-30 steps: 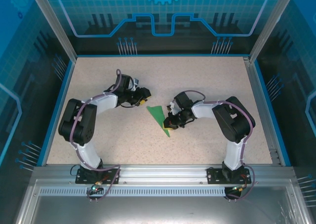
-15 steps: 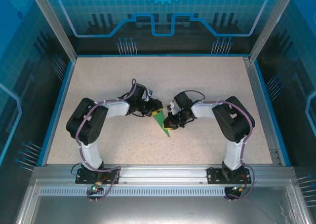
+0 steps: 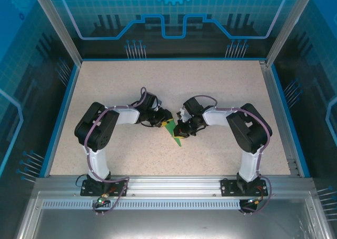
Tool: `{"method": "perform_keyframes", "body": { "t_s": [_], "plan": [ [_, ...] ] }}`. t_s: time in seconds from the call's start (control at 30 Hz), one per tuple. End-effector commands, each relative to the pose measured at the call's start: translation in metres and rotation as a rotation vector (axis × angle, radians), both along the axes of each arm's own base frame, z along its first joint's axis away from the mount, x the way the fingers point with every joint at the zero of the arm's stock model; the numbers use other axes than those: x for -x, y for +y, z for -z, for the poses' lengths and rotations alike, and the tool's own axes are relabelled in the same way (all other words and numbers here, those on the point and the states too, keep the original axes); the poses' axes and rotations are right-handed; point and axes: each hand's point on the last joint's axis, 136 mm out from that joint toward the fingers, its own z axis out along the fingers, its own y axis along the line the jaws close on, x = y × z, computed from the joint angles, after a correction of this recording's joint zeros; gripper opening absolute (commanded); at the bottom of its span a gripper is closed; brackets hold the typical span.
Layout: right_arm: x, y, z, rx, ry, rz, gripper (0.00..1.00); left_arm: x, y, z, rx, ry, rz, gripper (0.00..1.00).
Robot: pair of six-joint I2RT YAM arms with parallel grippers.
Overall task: Fold a paper plane with a square sheet of paper (pick it up from the middle)
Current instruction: Fold the wing for the fifth time at the center of the table.
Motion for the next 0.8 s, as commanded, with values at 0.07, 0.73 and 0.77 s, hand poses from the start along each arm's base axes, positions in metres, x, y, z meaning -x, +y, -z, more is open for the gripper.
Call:
{"method": "perform_keyframes", "body": {
  "t_s": [0.07, 0.73, 0.77],
  "plan": [
    [0.006, 0.003, 0.004, 0.049, 0.022, -0.008, 0.07, 0.016, 0.011, 0.032, -0.073, 0.102, -0.021, 0.36],
    [0.081, -0.056, 0.001, 0.092, 0.051, -0.008, 0.1, 0.007, 0.007, 0.017, -0.076, 0.07, -0.001, 0.37],
    [0.077, -0.06, -0.005, 0.1, 0.026, 0.001, 0.11, 0.006, 0.006, 0.013, -0.071, 0.061, 0.003, 0.37]
  ]
}}
